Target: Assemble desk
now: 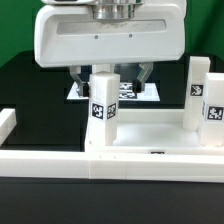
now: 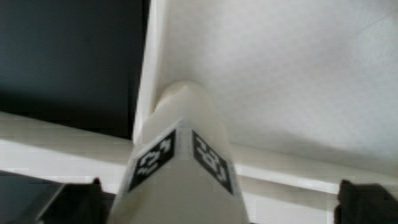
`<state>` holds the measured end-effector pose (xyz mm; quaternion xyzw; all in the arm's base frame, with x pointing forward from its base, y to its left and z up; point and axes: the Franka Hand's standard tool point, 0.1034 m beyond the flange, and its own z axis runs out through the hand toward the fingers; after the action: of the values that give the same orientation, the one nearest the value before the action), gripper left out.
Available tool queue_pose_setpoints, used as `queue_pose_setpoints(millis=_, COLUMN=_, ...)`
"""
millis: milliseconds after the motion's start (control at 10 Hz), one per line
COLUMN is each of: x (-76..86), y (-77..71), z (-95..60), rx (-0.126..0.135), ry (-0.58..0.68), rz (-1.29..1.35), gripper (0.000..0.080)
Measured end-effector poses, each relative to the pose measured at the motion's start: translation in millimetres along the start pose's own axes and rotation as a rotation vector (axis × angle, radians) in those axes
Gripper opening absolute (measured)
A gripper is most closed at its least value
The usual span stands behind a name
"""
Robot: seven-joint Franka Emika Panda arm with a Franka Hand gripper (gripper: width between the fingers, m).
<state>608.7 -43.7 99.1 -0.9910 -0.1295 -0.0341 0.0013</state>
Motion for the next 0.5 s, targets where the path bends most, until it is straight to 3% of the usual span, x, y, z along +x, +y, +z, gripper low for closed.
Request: queue_pose_setpoints(millis=500, x=-2.4, y=3.7, z=1.1, rx=-0.009, ry=-0.005, rz=-0.325, gripper=0.0649)
